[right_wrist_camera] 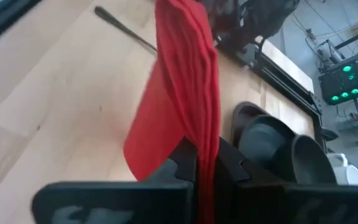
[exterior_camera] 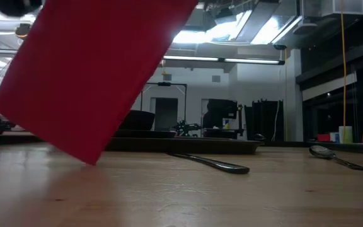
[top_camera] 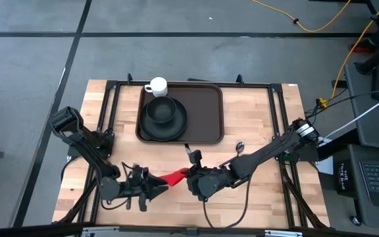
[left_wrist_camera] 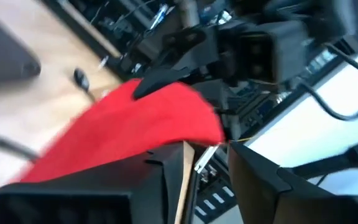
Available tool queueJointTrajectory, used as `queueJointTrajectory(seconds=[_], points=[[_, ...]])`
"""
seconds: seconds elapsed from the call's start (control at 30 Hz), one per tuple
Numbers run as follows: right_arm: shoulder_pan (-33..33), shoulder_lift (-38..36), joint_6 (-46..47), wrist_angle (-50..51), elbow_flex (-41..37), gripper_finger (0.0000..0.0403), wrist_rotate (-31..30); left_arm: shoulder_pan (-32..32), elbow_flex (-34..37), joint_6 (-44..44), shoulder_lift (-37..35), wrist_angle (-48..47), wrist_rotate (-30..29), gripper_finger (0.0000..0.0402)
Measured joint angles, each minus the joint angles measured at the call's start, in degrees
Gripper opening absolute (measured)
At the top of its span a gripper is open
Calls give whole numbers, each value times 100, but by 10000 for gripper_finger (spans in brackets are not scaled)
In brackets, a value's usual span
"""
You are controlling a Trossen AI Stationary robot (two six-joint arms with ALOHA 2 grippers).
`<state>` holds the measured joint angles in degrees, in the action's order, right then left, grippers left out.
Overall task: Set up tray
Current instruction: Put the red napkin on the brown tray to the right of the black plate
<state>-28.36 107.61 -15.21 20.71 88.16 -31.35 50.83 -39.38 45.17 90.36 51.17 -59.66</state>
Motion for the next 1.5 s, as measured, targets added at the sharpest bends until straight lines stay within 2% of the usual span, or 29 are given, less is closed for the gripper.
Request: queueJointTrajectory(seconds=[0.13,0.2,0.27,0.4,0.5,0.77,1.0,1.23,1.5], points=[[0,-150,12,413,0,20,-215,15,0,-863,-298,-123,29,122],[0,-217,10,653,0,20,-474,15,0,-1070,-445,-515,-114,118],[-1,-280,12,890,0,20,-693,13,0,-1056,-603,-1195,-260,108],[39,-467,-49,1083,0,20,-1071,-77,0,-410,-911,-2714,-355,78],[183,-619,-272,1202,0,20,-1280,-140,0,-251,-1141,-3471,-371,52],[1102,-989,-825,1482,2,20,-1220,-287,0,-1204,-1744,-4575,-382,3],[1942,-1029,-1546,1716,2,20,-1271,-332,2,-710,-1927,-5972,-374,1],[2573,-1029,-2295,1799,2,20,-1270,-353,2,-366,-1927,-6753,-506,2],[3232,-1028,-2575,1862,2,20,-1253,-878,583,298,-1927,-6775,302,1]])
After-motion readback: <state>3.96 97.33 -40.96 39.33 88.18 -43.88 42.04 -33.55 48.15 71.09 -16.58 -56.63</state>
